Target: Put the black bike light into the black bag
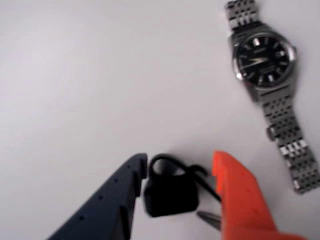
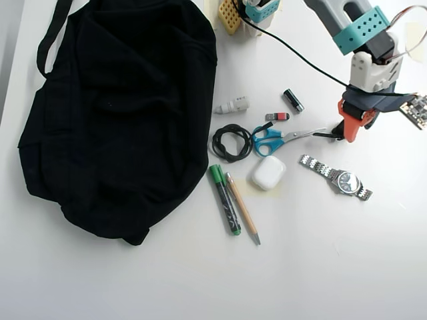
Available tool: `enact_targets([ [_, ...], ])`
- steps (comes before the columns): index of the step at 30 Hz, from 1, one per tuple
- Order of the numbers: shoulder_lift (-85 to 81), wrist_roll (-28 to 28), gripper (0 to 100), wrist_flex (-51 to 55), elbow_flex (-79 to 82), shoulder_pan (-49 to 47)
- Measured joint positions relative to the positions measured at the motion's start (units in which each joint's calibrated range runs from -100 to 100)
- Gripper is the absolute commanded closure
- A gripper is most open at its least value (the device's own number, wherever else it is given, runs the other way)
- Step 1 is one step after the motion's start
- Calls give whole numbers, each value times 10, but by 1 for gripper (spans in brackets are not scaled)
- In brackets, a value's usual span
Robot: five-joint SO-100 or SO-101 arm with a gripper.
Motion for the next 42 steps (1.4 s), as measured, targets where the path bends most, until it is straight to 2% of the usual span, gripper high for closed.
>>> enact_targets([
  [4, 0, -3, 87, 15, -9, -12],
  [11, -16, -3, 86, 3, 20, -17],
  [23, -41, -5, 79, -187, 181, -18],
  [29, -45, -7, 72, -191, 182, -18],
  [42, -104, -17, 72, -139, 201, -18],
])
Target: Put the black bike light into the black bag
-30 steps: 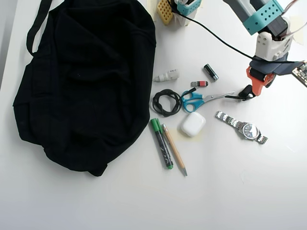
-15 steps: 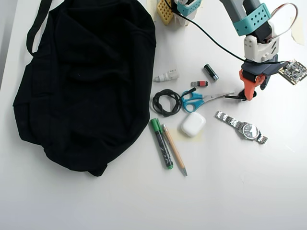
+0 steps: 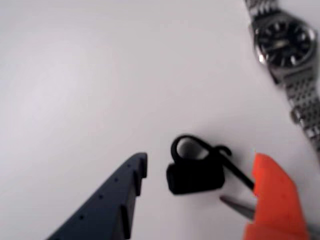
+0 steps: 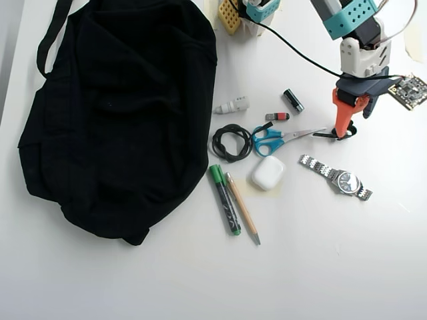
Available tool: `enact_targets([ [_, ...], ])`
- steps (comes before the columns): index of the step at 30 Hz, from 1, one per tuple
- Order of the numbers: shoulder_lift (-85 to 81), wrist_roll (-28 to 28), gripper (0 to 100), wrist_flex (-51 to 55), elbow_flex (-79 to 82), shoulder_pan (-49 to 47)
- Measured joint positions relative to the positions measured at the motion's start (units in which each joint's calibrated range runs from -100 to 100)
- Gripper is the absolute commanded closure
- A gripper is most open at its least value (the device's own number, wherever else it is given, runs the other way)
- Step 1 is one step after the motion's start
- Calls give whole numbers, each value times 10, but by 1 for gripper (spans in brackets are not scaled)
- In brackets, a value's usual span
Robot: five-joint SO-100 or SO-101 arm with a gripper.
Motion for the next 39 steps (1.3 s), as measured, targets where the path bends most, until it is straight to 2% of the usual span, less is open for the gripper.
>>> enact_targets([
  [3, 0, 0, 71, 1, 15, 0],
  [9, 0, 0, 64, 1, 26, 0],
  [19, 0, 0, 64, 1, 28, 1],
  [26, 0, -22, 64, -26, 29, -16],
  [32, 0, -26, 72, -72, 58, -20],
  [39, 0, -26, 73, -97, 62, -21],
])
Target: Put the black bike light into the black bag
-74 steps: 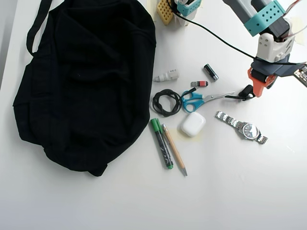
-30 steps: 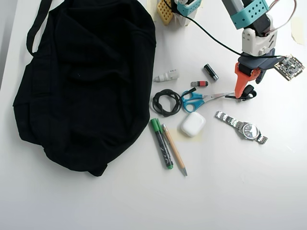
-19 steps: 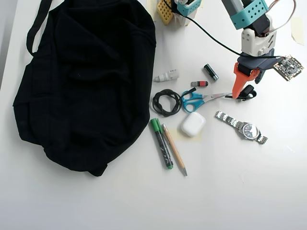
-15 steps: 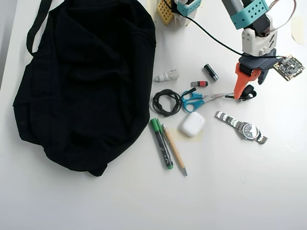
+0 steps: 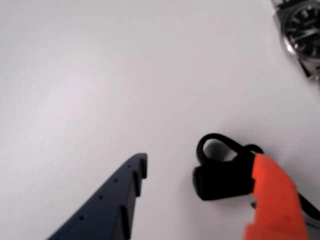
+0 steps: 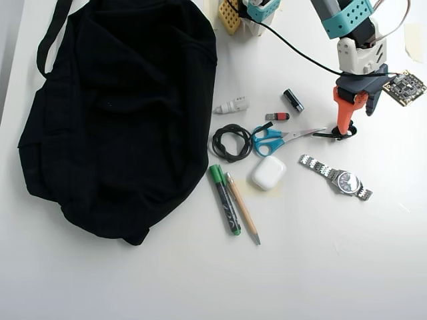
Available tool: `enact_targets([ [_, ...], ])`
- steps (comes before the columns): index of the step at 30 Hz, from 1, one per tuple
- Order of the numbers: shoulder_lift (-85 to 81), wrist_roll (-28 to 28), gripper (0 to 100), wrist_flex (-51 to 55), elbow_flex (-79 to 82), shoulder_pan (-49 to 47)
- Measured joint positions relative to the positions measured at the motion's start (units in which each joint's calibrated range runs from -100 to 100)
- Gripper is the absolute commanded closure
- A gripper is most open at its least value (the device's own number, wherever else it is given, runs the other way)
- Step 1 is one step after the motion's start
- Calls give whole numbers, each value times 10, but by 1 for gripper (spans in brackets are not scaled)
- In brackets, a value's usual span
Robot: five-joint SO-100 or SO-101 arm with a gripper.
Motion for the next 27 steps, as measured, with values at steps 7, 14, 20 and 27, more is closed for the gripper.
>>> enact_targets([
  [7, 0, 0, 73, -9, 0, 0],
  [14, 0, -5, 73, -15, 0, 1],
  [20, 0, -22, 73, -29, 0, 1],
  [27, 0, -22, 73, -29, 0, 1],
])
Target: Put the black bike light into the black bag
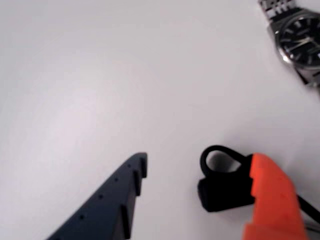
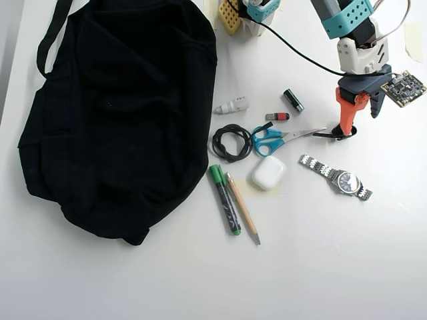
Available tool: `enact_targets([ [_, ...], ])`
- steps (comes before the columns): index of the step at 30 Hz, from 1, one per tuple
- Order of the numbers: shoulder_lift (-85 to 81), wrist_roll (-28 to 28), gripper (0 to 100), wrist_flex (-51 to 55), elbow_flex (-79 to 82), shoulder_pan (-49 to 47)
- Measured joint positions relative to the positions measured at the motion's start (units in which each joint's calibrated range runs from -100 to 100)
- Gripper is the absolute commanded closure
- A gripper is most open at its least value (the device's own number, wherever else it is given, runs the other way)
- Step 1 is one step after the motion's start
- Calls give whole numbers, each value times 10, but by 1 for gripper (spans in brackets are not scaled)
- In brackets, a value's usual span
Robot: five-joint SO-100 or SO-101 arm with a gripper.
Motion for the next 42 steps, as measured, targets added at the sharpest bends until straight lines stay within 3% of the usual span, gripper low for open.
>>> enact_targets([
  [42, 0, -9, 73, -20, 2, 4],
])
